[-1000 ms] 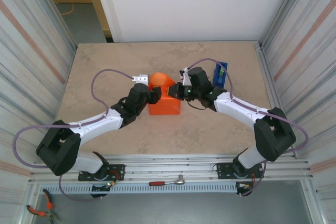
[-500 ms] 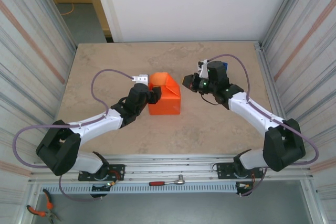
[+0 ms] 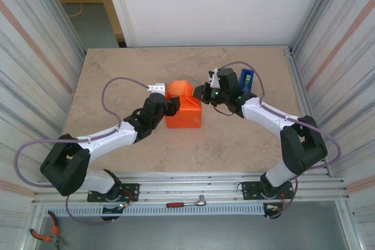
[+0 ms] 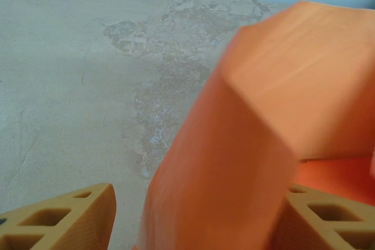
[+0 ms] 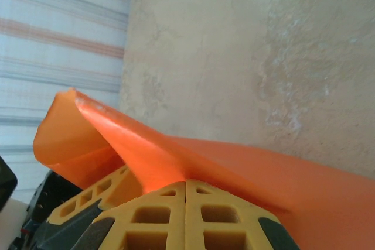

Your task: Wrap the gift box in paper

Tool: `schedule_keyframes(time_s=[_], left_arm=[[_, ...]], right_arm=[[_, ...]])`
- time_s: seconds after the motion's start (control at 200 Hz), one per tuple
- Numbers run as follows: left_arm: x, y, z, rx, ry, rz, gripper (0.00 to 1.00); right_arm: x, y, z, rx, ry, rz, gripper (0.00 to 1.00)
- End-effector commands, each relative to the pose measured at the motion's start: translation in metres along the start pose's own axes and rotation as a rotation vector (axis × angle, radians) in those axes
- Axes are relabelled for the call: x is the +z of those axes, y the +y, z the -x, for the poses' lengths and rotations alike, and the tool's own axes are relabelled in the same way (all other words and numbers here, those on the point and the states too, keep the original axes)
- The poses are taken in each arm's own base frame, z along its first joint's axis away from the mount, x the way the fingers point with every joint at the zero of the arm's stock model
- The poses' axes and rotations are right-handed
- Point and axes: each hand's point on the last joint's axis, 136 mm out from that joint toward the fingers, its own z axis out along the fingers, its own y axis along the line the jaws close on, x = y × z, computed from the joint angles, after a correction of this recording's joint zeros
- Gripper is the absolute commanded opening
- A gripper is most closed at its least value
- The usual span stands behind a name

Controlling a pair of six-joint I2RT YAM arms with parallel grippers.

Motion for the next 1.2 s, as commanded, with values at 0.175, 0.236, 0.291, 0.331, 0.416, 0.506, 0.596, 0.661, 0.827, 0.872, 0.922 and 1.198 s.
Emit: schedule_keyframes(time_s=[0.175,0.236,0.291,0.331,0.416,0.506,0.596,0.661,0.827,0.872,0.922,1.198], left_arm=[[0.001,0.007,-0.016,0.028,0.056,0.038,0.67],[0.001,0.006,-0.016,0.027,0.056,0.036,0.67],[0.001,0.007,-0.016,0.028,0.056,0.038,0.67],[0.001,0.007,-0.016,0.028,0.056,0.038,0.67],[0.001,0.007,-0.016,0.023,0.055,0.040,0.67],[0.001,0.007,-0.016,0.020,0.053,0.040,0.67],[0.002,0.006,-0.016,0.019,0.056,0.036,0.67],[0.001,0.006,-0.016,0.022,0.059,0.037,0.67],[-0.002,0.006,-0.015,0.012,0.056,0.029,0.67],[-0.002,0.005,-0.014,0.012,0.058,0.026,0.67],[-0.003,0.003,-0.012,0.011,0.060,0.020,0.67],[-0.021,-0.016,0.034,-0.072,0.065,-0.092,0.69]], right_arm=[[0.011,0.009,-0.013,-0.021,0.031,0.021,0.00],[0.013,0.007,-0.017,-0.026,0.044,0.010,0.00],[0.016,0.003,-0.022,-0.032,0.059,-0.007,0.00],[0.018,0.001,-0.024,-0.039,0.066,-0.017,0.00],[0.019,-0.006,-0.031,-0.049,0.084,-0.044,0.00],[0.019,-0.012,-0.038,-0.082,0.101,-0.082,0.00],[0.017,-0.020,-0.048,-0.137,0.125,-0.146,0.00],[0.015,-0.030,-0.055,-0.193,0.135,-0.217,0.00],[0.011,-0.056,-0.073,-0.308,0.131,-0.381,0.00],[0.010,-0.063,-0.079,-0.334,0.129,-0.414,0.00],[0.010,-0.069,-0.085,-0.363,0.128,-0.448,0.00],[0.020,-0.091,-0.111,-0.453,0.180,-0.540,0.00]])
